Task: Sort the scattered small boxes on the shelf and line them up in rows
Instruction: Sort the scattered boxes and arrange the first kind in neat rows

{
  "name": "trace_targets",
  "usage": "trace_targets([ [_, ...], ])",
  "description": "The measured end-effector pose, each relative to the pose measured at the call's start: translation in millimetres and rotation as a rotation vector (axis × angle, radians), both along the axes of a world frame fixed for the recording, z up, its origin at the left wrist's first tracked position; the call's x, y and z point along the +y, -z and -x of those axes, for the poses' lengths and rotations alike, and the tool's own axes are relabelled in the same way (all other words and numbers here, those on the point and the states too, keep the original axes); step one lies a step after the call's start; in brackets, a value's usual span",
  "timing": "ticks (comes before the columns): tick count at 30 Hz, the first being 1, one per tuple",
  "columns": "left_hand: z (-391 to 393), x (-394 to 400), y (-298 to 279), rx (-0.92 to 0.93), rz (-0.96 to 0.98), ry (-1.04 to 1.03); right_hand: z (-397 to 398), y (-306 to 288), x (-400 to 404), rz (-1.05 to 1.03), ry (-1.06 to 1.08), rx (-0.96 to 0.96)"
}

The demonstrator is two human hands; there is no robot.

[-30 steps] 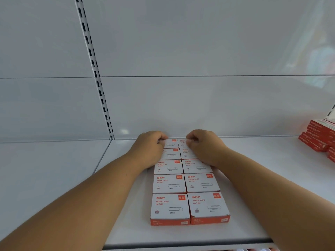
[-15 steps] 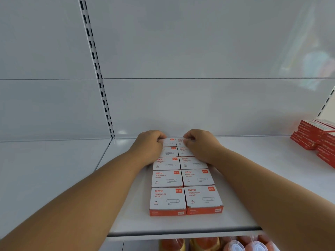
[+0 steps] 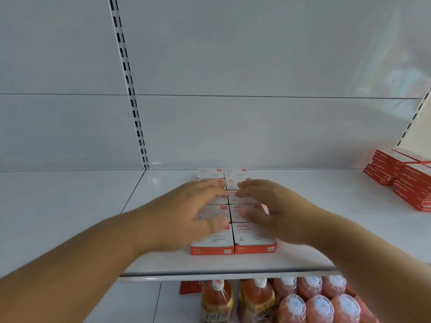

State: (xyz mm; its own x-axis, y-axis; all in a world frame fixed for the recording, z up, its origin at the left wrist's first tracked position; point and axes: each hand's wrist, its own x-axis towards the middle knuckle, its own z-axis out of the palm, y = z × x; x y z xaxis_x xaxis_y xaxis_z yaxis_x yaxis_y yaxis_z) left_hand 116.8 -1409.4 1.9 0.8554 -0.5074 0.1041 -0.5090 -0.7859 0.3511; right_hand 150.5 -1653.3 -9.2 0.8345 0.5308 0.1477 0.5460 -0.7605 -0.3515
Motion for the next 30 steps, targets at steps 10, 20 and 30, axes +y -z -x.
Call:
trace_targets([
  [10, 26.8, -13.8, 32.5, -0.103, -0.209, -0.025, 28.6, 13.6, -5.3, 0.094, -0.076, -0.038],
  [20, 30.2, -12.2, 32.7, -0.090, -0.098, -0.049, 35.5, 9.2, -7.1, 0.015, -0.048, -0.024],
  [30, 43.1, 15.5, 26.4, -0.225, -0.121, -0.286, 45.9, -3.2, -31.9, 0.102, 0.160, 0.002],
])
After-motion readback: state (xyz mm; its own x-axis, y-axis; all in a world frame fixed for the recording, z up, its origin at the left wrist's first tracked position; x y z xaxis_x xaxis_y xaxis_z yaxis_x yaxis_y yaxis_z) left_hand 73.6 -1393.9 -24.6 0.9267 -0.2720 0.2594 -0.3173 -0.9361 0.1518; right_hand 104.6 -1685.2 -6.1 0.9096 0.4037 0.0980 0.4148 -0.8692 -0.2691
